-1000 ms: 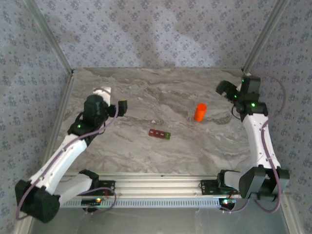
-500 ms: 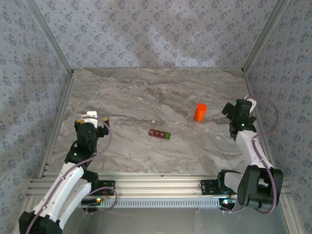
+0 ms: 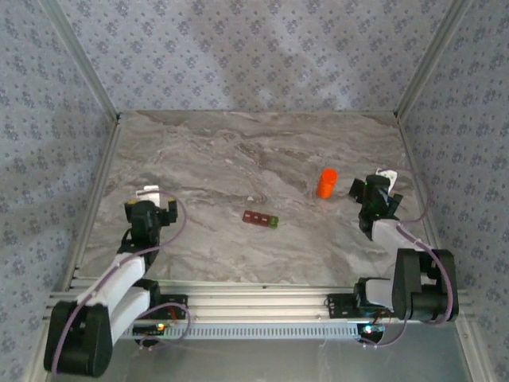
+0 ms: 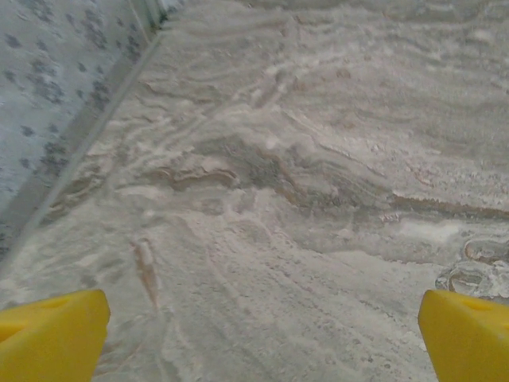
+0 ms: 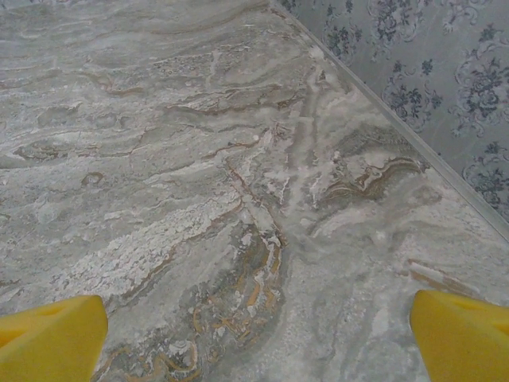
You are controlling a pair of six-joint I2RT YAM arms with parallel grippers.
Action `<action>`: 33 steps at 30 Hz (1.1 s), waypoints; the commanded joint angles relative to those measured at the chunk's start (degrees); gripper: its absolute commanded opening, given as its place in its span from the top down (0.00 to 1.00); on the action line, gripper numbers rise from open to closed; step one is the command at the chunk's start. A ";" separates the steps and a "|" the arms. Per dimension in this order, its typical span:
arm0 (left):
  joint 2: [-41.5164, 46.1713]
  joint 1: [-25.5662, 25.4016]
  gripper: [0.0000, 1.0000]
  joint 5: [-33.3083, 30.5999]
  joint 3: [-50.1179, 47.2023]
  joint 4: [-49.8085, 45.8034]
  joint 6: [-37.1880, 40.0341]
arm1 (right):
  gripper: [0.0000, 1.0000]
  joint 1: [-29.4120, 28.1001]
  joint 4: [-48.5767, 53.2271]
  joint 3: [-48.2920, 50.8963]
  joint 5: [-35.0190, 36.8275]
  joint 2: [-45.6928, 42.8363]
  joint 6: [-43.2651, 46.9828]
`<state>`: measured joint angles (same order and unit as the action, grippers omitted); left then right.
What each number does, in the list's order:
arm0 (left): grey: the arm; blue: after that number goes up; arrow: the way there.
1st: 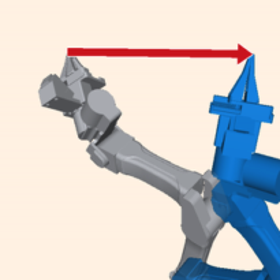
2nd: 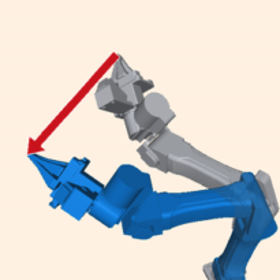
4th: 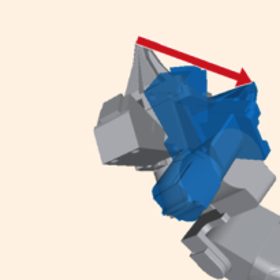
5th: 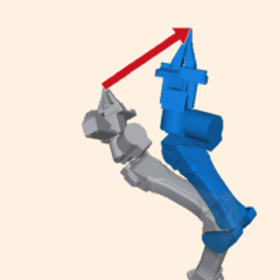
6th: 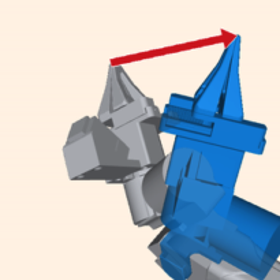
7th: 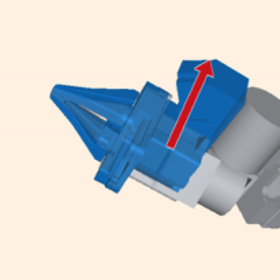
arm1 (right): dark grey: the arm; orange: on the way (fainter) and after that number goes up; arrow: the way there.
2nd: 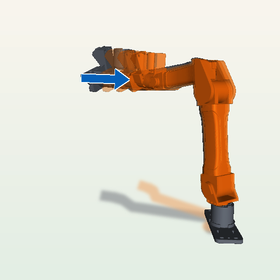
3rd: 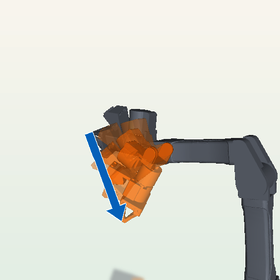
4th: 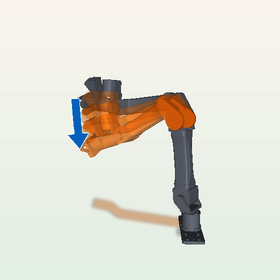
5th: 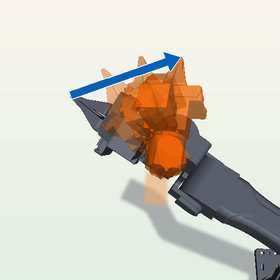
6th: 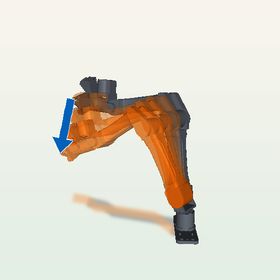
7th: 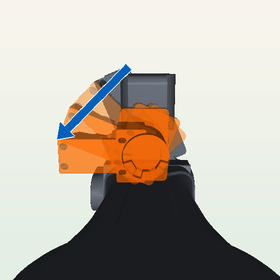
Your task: Sort the pills into containers
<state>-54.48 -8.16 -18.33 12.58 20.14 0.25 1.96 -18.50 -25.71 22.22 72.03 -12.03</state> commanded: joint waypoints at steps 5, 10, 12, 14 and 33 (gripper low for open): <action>-15.65 1.43 0.00 7.29 4.26 18.52 3.74 | 0.00 -0.73 -16.96 3.73 -0.94 4.04 4.56; -23.22 2.21 0.00 11.08 7.50 23.73 4.31 | 0.00 -1.03 -26.74 4.84 -5.78 9.55 8.92; -26.41 2.35 0.01 12.14 8.31 25.51 5.43 | 0.00 -1.01 -31.18 5.77 -7.55 12.05 9.72; -27.49 2.99 0.01 12.17 8.53 26.04 4.62 | 0.00 -0.76 -28.16 4.67 -9.88 11.82 10.17; -33.86 10.51 0.00 18.76 10.98 27.14 -2.24 | 0.00 -1.25 -31.86 4.82 -12.95 15.60 12.03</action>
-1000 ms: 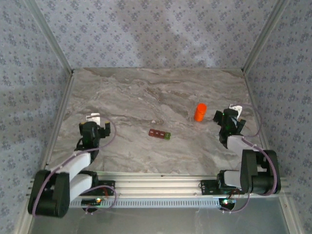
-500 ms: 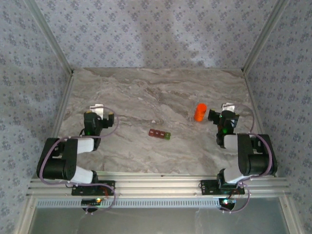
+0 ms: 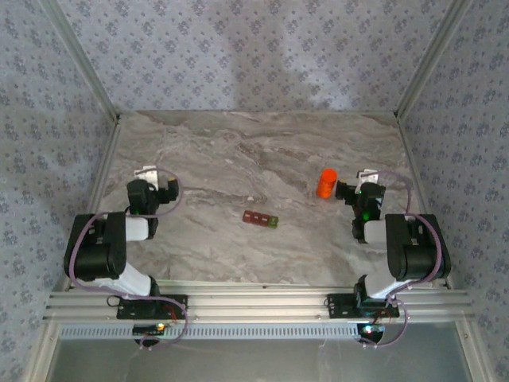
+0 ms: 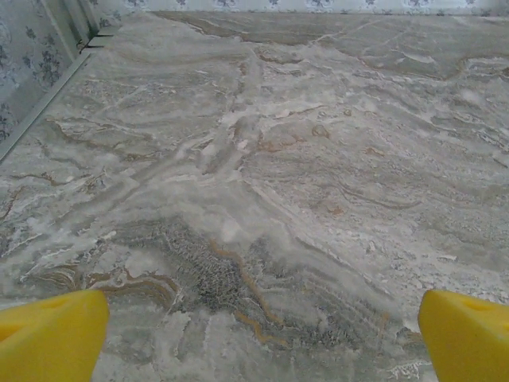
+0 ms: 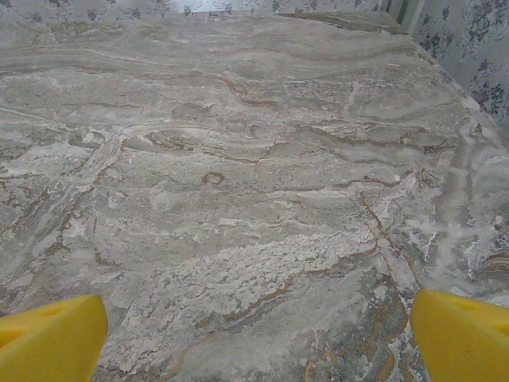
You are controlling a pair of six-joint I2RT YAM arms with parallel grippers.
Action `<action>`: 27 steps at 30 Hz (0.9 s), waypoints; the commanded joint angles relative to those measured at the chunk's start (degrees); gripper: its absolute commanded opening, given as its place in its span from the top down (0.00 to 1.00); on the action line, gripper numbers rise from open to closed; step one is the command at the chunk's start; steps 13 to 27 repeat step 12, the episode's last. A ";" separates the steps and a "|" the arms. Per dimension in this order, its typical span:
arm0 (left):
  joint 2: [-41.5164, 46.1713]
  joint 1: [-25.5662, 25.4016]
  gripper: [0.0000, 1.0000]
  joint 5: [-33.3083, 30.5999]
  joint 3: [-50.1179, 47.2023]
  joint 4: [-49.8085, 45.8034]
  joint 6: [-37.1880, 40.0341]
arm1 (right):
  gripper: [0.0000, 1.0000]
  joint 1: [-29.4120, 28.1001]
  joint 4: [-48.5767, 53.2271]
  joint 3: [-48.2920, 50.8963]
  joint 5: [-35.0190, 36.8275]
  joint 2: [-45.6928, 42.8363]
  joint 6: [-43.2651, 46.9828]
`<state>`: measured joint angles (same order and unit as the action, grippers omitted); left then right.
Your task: Sort the pills into containers
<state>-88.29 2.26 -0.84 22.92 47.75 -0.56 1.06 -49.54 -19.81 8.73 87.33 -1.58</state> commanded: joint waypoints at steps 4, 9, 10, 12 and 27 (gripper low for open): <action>0.10 -0.46 0.00 0.92 0.46 -0.29 -0.90 | 0.00 -0.63 -0.82 -1.02 0.94 0.30 1.83; 0.08 -0.59 0.00 1.02 0.46 -0.24 -0.76 | 0.00 -0.16 0.26 -1.68 -0.28 0.56 1.50; 0.13 -0.64 0.00 1.04 0.46 -0.25 -0.76 | 0.00 -0.09 0.45 -1.72 -0.33 0.48 1.49; 0.14 -0.55 0.00 1.03 0.49 -0.20 -0.74 | 0.00 -0.16 -0.63 -1.20 -0.28 0.40 1.64; 0.14 -0.55 0.00 1.03 0.49 -0.20 -0.74 | 0.00 -0.16 -0.63 -1.20 -0.28 0.40 1.64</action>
